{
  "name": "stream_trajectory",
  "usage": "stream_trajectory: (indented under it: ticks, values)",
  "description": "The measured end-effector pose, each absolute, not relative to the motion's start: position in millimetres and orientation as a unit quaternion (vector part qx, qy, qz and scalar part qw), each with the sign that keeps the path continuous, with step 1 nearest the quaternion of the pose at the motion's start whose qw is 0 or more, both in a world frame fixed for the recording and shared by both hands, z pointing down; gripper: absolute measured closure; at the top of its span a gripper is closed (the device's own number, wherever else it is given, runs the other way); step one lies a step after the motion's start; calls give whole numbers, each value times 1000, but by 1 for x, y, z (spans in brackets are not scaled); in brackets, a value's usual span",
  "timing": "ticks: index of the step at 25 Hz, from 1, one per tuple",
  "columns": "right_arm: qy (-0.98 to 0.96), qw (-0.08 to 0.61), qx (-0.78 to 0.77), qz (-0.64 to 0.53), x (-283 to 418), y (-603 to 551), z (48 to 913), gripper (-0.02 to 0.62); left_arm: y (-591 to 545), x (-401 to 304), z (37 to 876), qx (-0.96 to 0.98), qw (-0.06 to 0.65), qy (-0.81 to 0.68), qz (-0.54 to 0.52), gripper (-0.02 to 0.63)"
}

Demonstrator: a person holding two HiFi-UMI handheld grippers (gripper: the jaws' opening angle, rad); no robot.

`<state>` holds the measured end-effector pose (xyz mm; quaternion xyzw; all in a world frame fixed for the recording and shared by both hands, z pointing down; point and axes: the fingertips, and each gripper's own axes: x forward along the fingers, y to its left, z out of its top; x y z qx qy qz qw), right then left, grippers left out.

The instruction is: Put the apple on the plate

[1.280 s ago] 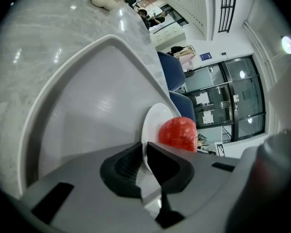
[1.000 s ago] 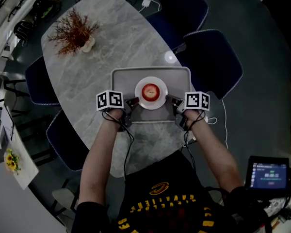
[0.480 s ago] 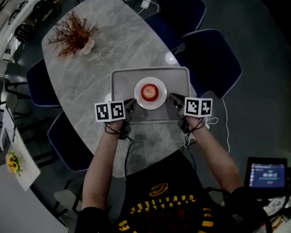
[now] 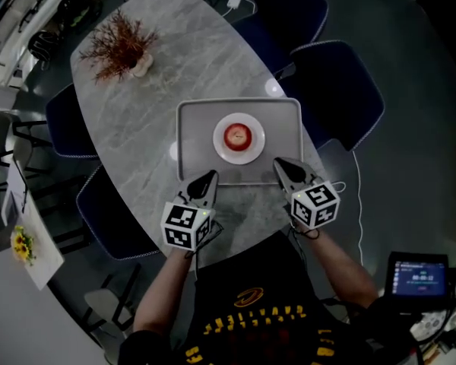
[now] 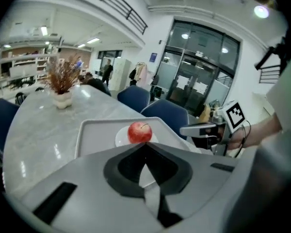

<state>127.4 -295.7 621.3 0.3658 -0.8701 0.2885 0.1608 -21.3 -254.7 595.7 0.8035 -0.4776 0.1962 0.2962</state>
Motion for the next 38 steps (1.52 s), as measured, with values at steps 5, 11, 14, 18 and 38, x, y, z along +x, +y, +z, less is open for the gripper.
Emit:
stream_trajectory:
  ticks: [5, 11, 14, 18, 38]
  values:
    - [-881, 144, 344, 290, 110, -259, 612, 589, -229, 8, 568, 841, 255, -447, 169, 606]
    - [-896, 124, 354, 238, 81, -228, 570, 589, -197, 27, 525, 871, 190, -429, 146, 606]
    - [-897, 121, 366, 219, 72, -207, 552, 589, -170, 22, 502, 881, 163, -423, 135, 606]
    - [-902, 117, 378, 173, 61, -186, 527, 589, -139, 1, 480, 885, 155, -430, 95, 606]
    - [-917, 40, 382, 106, 26, -51, 402, 589, -26, -52, 378, 904, 61, -420, 55, 606]
